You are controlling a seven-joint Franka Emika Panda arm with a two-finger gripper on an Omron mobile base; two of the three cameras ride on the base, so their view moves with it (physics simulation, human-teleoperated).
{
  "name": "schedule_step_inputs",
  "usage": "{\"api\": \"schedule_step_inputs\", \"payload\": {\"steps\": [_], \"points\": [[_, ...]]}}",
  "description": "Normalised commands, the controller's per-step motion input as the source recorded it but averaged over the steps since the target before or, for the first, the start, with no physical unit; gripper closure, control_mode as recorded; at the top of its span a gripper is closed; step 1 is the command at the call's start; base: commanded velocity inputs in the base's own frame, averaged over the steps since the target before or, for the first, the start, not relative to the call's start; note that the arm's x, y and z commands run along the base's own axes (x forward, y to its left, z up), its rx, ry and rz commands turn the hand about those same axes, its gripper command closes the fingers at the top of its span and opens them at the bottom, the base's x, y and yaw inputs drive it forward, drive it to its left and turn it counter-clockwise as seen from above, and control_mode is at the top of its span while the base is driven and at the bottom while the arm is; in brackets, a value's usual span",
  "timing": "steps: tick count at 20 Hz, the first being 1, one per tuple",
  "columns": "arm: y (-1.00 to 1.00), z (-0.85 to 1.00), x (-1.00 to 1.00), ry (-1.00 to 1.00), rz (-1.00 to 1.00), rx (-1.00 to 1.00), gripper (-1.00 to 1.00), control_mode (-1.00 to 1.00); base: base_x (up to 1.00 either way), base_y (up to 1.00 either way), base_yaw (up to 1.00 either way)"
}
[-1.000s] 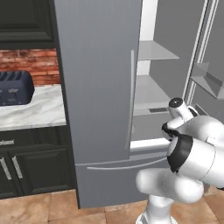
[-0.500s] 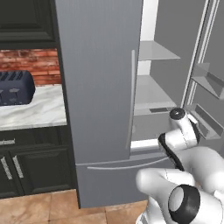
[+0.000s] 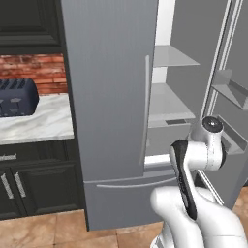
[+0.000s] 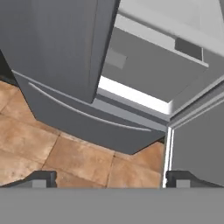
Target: Move the hot dog bun to the plate on the dining table and place the condiment next to that plate. Then navigate to the fridge and take the sausage and place it on the plate as well.
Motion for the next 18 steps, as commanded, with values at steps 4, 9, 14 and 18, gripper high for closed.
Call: {"api": "schedule_step_inputs", "payload": {"steps": [4,9,14,18], "points": [[0.88,0.91,0.00,-0.18,-0.04,0.21,-1.00,-1.00,0.00,0.00,0.00],[0.49,0.48,0.17,-0.10,-0.14,0.02,-1.00,-1.00,0.00,0.00,0.00],[0.01,0.00,0.59,-0.01,-0.13,0.00,-1.00,-1.00,0.00,0.00,0.00],[0.03,0.00,0.61,0.01,-0.10,0.04,-1.00,-1.00,0.00,0.00,0.00]]}}
